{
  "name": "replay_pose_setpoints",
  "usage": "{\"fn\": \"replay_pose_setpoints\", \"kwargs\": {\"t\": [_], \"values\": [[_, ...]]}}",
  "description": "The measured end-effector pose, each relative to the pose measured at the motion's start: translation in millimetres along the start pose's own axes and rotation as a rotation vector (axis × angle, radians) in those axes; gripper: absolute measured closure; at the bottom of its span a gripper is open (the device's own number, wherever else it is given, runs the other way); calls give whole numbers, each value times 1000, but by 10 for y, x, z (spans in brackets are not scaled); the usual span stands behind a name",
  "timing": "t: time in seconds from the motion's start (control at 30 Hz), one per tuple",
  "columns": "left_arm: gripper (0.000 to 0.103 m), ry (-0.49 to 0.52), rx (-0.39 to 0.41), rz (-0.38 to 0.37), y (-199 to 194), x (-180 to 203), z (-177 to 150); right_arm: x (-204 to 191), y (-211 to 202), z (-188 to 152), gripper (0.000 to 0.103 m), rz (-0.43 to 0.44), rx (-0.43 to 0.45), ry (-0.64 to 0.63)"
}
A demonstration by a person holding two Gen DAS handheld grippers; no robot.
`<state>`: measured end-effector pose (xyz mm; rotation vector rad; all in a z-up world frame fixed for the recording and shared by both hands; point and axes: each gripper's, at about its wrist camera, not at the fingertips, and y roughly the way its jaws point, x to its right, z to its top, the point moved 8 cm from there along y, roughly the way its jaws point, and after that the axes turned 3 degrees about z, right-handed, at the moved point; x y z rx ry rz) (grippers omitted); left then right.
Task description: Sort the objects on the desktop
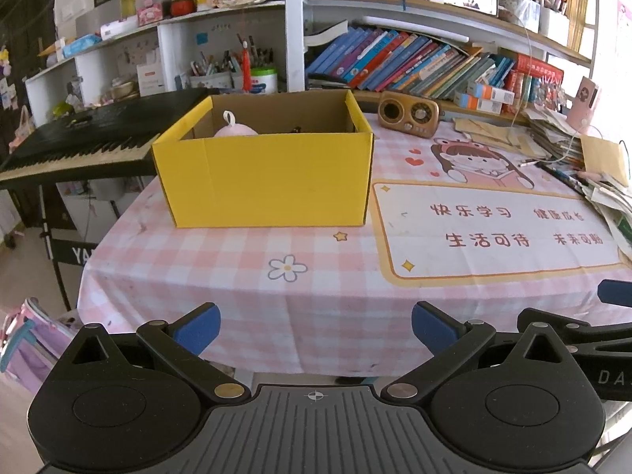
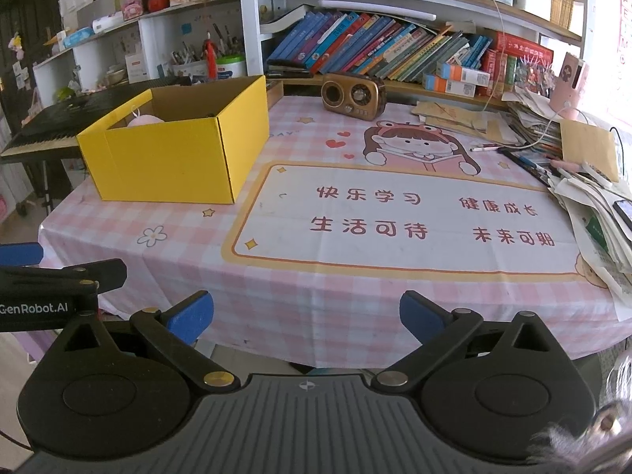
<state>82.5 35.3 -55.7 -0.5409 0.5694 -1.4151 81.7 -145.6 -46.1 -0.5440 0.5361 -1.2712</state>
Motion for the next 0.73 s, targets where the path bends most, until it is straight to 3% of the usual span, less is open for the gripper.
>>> {"fn": "replay_pose_setpoints", "kwargs": {"t": [0.73], "values": [[0, -11, -28, -26, 107, 13, 10, 22, 89, 5, 1, -3, -27, 1]]}}
